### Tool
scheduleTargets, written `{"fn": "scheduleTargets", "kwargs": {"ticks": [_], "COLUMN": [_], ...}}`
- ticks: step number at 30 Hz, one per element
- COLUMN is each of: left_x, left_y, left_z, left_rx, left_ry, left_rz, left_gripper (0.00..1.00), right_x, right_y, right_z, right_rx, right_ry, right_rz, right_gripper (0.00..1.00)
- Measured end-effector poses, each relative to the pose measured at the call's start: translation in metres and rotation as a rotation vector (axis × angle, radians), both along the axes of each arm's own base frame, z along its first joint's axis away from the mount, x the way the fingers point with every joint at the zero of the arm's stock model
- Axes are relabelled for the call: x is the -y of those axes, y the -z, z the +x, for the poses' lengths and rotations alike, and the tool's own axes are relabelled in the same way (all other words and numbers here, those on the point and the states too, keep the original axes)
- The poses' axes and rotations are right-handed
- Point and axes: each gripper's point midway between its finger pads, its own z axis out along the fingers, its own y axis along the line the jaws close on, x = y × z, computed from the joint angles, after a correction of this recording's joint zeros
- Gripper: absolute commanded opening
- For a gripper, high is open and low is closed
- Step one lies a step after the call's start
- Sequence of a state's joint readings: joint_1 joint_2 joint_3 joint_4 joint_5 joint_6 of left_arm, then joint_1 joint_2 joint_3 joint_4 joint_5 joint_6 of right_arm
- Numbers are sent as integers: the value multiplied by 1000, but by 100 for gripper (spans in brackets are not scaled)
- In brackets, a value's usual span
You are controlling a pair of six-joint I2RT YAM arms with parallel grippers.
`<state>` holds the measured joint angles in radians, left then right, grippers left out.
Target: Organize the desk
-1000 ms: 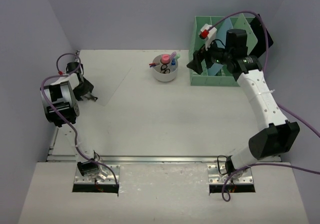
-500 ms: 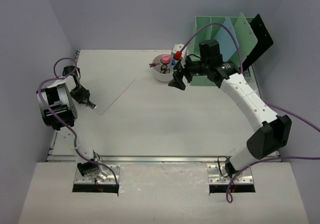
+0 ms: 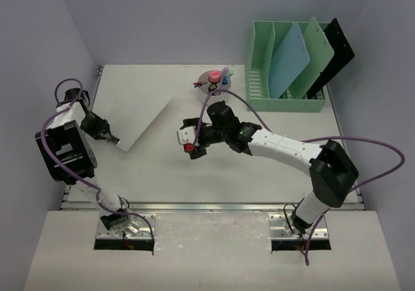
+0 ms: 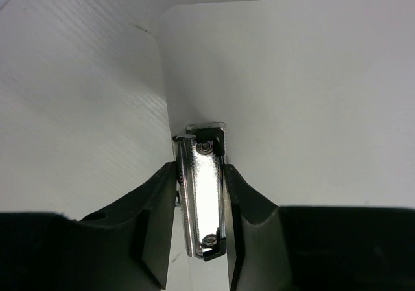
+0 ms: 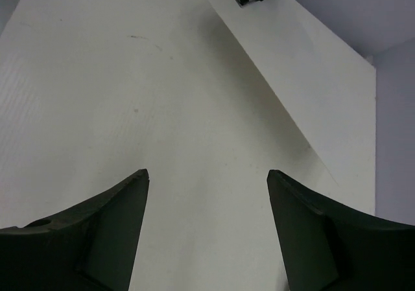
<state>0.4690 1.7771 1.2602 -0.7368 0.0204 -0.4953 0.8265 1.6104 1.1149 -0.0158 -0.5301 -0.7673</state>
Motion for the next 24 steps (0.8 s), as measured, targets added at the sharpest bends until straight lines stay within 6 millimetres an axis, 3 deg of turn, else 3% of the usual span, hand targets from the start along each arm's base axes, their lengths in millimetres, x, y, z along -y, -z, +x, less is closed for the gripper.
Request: {"fn": "scheduleTargets", "kwargs": {"ticks": [4,8,12,20,24], "left_x": [6,17,30,41,44], "left_y": [2,6,7,2,-1], "left_z": [-8,-16,-25,-25,-25], "left_rx": [-19,-34,-39,-21,-17], "left_ry": [5,27,39,53,57], "left_rz": [-43,-88,-141,-195,-208], "left_gripper": [0,0,0,0,0], "right_x": [-30,-61,-88,-120,-137], "right_y": [17,18,15,60,71], "right_z": [-4,-8,-14,-26,-21], "right_rx": [151,298,448,552,607], "right_ry": [-71,-137,-201,-309,-321], "right_rz": [35,94,163,125,113], "right_gripper": [61,57,56,56,57]}}
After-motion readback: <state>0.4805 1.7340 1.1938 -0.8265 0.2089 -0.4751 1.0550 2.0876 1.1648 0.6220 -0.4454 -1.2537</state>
